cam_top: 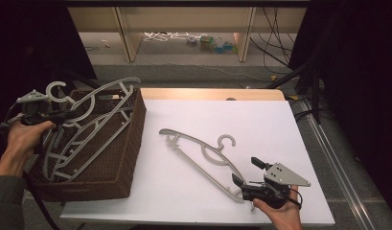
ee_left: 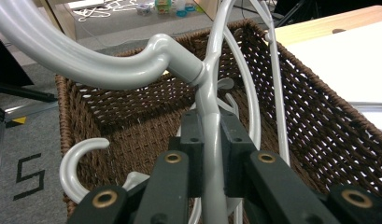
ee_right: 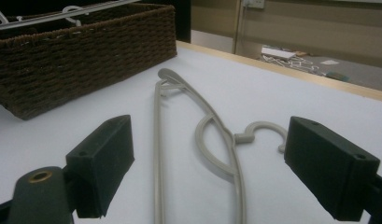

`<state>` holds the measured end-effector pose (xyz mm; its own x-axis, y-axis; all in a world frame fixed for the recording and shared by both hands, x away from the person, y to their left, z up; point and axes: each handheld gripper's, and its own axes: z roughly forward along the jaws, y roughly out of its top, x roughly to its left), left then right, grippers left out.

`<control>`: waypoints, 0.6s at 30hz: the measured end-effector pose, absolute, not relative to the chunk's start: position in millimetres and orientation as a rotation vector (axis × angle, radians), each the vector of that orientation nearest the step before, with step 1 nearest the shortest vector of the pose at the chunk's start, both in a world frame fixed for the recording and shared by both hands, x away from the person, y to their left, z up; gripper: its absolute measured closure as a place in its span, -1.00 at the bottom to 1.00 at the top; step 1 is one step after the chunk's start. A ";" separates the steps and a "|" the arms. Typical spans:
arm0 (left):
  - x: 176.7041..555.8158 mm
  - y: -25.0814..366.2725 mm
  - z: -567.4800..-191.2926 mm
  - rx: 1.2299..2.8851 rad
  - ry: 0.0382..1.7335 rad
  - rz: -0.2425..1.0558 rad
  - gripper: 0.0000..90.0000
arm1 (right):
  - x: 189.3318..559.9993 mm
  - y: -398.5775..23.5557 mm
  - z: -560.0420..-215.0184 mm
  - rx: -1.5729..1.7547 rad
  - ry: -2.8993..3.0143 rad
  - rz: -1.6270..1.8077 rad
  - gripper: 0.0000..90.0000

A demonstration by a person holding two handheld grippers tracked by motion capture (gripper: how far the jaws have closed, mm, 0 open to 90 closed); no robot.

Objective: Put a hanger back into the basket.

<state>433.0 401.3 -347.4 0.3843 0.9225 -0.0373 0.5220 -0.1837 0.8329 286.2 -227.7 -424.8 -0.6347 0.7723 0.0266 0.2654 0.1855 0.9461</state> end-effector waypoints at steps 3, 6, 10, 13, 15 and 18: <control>431.9 403.1 -353.4 1.868 1.250 0.626 0.82 | 286.4 -227.1 -424.9 0.962 2.002 1.468 -0.63; 430.4 405.2 -359.6 1.857 1.256 0.615 0.82 | 286.0 -228.8 -424.0 0.967 2.010 1.448 -0.63; 426.6 410.5 -366.1 1.866 1.263 0.603 0.82 | 286.3 -228.6 -424.3 0.972 2.010 1.447 -0.63; 424.4 413.6 -370.6 1.851 1.271 0.592 0.82 | 286.6 -228.0 -424.7 0.972 2.014 1.459 -0.63; 423.6 416.4 -372.3 1.860 1.275 0.590 0.82 | 286.2 -228.2 -424.3 0.970 2.017 1.446 -0.63; 423.6 418.0 -374.8 1.851 1.289 0.583 0.82 | 286.5 -228.0 -424.7 0.972 2.014 1.458 -0.63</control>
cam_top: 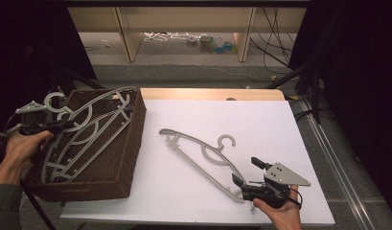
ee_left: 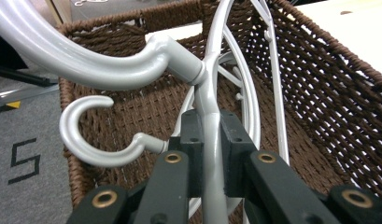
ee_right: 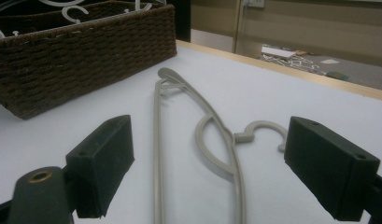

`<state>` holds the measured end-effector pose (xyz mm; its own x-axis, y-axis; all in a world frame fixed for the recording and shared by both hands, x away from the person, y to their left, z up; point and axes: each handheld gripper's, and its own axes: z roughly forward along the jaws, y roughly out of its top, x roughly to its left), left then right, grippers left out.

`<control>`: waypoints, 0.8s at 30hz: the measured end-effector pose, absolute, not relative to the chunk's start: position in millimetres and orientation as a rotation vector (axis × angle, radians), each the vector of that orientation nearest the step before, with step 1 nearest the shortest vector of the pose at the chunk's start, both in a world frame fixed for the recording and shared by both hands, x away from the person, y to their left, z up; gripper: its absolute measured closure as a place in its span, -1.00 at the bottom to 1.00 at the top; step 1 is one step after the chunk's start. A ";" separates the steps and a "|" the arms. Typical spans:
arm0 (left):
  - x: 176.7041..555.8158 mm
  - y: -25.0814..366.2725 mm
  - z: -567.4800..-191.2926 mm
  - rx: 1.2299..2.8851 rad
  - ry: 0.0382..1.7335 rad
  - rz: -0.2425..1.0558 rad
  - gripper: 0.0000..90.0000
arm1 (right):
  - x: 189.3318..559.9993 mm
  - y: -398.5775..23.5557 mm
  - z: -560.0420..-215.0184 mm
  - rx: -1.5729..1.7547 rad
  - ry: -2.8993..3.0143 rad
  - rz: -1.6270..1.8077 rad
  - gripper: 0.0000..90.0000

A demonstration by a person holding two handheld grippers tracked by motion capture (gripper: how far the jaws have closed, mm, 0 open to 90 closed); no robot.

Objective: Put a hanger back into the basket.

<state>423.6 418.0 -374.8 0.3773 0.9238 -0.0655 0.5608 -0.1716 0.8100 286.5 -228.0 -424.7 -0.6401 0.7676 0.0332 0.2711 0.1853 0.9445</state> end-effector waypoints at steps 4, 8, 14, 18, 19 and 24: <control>424.4 416.5 -376.0 1.883 1.293 0.580 0.82 | 287.0 -228.2 -425.1 0.979 2.007 1.465 -0.63; 427.2 416.9 -378.7 1.937 1.311 0.597 0.82 | 286.6 -228.3 -424.6 0.973 2.005 1.452 -0.63; 431.9 410.5 -384.7 1.955 1.327 0.572 0.82 | 286.6 -228.7 -424.5 0.975 2.007 1.451 -0.63; 437.1 403.5 -389.9 2.016 1.337 0.594 0.81 | 286.6 -228.4 -424.7 0.976 2.009 1.450 -0.63; 438.2 403.3 -390.4 2.058 1.339 0.576 0.81 | 286.4 -228.4 -424.6 0.974 2.013 1.450 -0.63; 441.6 396.1 -396.2 2.089 1.342 0.573 0.78 | 287.3 -228.6 -425.5 0.972 2.010 1.464 -0.63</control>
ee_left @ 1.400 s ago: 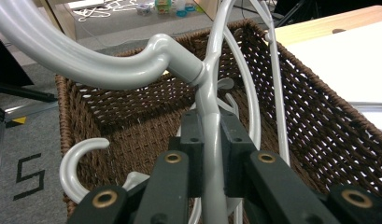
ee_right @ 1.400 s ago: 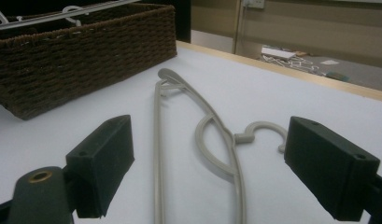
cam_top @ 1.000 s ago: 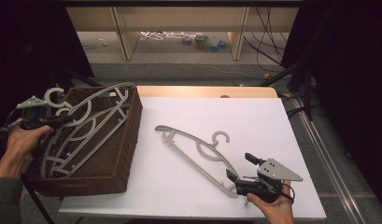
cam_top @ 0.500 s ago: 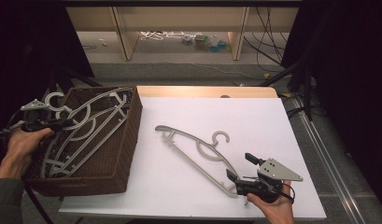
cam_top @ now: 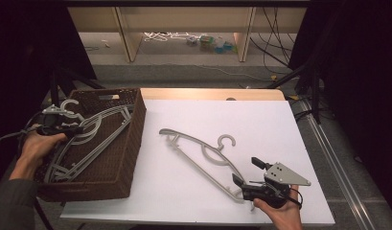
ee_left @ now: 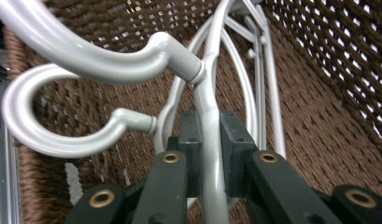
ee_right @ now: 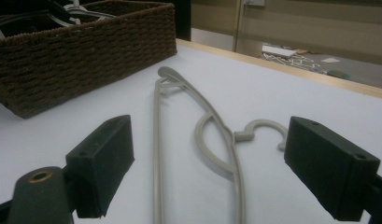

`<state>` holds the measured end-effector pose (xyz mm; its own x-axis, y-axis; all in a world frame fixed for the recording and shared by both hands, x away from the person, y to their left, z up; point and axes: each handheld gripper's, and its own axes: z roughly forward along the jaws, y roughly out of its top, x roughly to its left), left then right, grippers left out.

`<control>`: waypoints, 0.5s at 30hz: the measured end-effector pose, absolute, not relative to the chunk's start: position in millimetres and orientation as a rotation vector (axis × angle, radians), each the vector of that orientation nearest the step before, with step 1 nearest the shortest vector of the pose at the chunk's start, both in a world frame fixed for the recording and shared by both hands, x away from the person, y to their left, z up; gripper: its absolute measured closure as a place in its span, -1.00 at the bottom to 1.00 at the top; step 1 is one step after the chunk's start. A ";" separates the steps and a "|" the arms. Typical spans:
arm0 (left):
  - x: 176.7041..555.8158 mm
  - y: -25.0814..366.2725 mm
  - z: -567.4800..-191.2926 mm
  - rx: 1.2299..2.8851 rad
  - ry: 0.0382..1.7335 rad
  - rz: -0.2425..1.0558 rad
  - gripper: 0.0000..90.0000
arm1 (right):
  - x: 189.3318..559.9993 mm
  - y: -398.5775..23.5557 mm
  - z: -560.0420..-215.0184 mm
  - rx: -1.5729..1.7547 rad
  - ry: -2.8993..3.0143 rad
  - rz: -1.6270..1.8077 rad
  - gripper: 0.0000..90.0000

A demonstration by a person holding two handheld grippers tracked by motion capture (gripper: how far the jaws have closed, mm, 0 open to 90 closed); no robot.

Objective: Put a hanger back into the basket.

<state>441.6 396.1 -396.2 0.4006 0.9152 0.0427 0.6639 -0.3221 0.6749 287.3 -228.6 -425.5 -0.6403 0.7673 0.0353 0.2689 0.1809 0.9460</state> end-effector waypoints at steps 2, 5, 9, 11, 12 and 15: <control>441.0 396.7 -396.2 2.084 1.371 0.596 0.70 | 287.2 -229.4 -425.4 0.973 2.011 1.448 -0.63; 437.8 400.7 -394.2 2.077 1.395 0.607 0.60 | 287.3 -229.1 -425.4 0.971 2.012 1.449 -0.63; 433.1 404.4 -389.0 2.048 1.393 0.620 0.52 | 288.1 -228.0 -426.4 0.974 2.008 1.470 -0.63; 431.3 403.2 -385.8 2.032 1.381 0.622 0.48 | 287.5 -228.5 -425.3 0.976 2.013 1.447 -0.63; 430.4 403.0 -383.6 2.044 1.379 0.625 0.46 | 287.3 -228.7 -425.3 0.977 2.019 1.443 -0.63; 426.0 398.7 -377.3 2.007 1.370 0.635 0.35 | 287.5 -228.3 -425.8 0.980 2.017 1.448 -0.63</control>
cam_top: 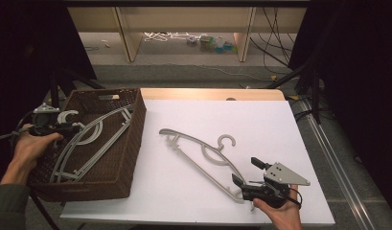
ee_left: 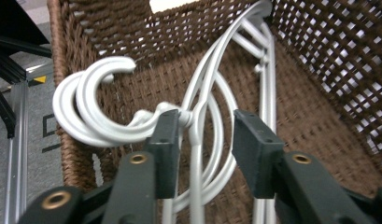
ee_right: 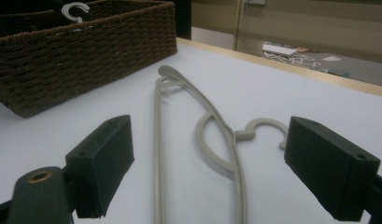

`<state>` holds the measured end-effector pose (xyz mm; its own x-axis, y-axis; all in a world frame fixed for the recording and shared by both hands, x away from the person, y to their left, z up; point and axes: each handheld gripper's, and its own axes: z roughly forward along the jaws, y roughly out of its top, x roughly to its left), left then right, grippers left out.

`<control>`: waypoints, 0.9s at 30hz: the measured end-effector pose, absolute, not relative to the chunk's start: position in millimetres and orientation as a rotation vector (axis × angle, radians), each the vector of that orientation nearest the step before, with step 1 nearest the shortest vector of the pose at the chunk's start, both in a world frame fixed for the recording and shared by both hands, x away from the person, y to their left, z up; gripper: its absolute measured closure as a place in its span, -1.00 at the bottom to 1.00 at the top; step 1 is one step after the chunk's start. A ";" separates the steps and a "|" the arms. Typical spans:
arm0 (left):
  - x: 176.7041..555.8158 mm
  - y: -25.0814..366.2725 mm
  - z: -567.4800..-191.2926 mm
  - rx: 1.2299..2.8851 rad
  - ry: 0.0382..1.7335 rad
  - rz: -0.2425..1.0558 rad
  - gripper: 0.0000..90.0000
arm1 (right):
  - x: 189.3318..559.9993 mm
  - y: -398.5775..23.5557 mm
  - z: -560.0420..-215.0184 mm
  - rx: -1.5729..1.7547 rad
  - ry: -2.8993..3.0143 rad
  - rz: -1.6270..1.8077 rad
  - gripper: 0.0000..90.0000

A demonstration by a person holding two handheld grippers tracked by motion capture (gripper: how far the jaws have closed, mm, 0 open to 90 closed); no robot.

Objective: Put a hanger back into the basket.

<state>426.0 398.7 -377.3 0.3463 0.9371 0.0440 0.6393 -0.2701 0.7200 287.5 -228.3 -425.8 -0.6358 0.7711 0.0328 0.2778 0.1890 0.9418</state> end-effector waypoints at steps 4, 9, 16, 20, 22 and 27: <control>417.6 389.9 -371.8 1.940 1.361 0.650 0.16 | 287.9 -228.6 -426.6 0.978 2.001 1.472 -0.63; 403.9 371.7 -365.1 1.788 1.331 0.650 0.01 | 286.9 -229.7 -424.8 0.974 2.002 1.453 -0.63; 376.7 339.4 -355.8 1.694 1.244 0.653 -0.16 | 287.6 -229.4 -426.4 0.986 2.009 1.464 -0.63; 359.7 315.8 -355.9 1.632 1.177 0.619 -0.24 | 287.8 -229.8 -426.0 0.991 2.008 1.456 -0.63; 353.1 304.0 -356.2 1.624 1.122 0.600 -0.29 | 288.1 -229.7 -426.3 0.971 2.009 1.460 -0.63; 336.9 276.4 -355.5 1.604 0.999 0.612 -0.45 | 288.0 -231.0 -424.9 0.964 1.985 1.446 -0.63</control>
